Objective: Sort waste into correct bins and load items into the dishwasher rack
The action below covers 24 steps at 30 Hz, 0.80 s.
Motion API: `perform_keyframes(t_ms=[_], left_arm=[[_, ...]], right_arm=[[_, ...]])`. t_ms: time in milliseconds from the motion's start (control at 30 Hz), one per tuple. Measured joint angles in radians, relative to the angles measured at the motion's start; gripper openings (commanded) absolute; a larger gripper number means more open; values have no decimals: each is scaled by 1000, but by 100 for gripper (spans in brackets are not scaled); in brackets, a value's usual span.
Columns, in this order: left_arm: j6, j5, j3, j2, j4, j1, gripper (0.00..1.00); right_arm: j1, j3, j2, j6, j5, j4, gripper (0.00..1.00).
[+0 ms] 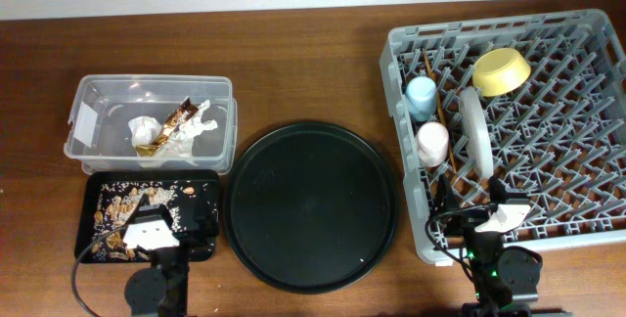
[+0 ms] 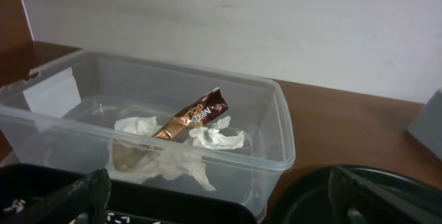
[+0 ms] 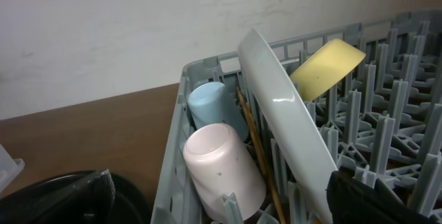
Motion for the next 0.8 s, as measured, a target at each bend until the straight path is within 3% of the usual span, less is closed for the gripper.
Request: perform_keyframes(t_ms=[267,800], left_arm=[[136,22,0,0,1,0,99],[156,23,0,0,1,0,99]], right_arm=[[0,0,0,0,0,0,99],[0,0,0,-2,-4,5,99]])
